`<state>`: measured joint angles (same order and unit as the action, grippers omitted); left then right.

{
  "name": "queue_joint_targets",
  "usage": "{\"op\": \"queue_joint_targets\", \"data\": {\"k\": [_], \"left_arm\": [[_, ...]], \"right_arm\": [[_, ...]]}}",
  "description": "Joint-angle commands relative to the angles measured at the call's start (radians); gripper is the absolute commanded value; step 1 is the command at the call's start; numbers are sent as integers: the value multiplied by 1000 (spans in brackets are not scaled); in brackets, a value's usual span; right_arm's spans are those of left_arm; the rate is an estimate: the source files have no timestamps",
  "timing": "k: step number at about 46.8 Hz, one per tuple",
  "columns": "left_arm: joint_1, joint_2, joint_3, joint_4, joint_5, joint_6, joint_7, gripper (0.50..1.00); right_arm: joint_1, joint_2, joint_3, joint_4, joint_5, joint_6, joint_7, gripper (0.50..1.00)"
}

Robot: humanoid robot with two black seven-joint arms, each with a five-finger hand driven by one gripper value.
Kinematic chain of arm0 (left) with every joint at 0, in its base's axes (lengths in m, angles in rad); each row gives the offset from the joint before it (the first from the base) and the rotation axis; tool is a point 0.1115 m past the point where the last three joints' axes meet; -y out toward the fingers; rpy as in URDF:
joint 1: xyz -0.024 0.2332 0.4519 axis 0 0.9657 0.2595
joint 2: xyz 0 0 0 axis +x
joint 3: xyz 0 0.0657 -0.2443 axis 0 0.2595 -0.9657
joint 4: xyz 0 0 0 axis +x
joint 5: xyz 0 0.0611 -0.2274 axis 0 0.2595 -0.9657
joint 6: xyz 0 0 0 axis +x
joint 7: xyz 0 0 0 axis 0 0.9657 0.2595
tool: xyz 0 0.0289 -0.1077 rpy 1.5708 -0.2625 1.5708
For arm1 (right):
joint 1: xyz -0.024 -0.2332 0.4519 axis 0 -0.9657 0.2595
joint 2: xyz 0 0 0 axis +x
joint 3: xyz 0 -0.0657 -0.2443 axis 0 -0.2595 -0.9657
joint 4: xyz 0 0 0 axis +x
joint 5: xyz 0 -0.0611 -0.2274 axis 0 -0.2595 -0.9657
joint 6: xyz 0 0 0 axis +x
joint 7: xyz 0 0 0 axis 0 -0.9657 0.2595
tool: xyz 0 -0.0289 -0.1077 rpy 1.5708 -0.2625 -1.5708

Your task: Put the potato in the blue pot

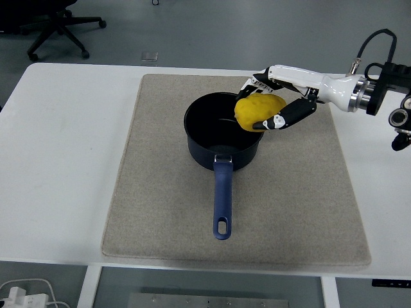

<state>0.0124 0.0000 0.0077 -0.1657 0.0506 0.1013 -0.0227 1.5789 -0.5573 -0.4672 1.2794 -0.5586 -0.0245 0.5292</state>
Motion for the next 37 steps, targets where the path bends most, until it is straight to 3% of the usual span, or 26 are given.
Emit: {"op": "queue_joint_targets", "data": {"k": [1, 37], "left_arm": [[0, 0, 0, 0, 0, 0, 0, 996], [0, 0, 0, 0, 0, 0, 0, 996]], "right_arm": [[13, 51, -10, -21, 2, 0, 2, 500], [23, 402, -36, -327, 137, 58, 0, 500]]}}
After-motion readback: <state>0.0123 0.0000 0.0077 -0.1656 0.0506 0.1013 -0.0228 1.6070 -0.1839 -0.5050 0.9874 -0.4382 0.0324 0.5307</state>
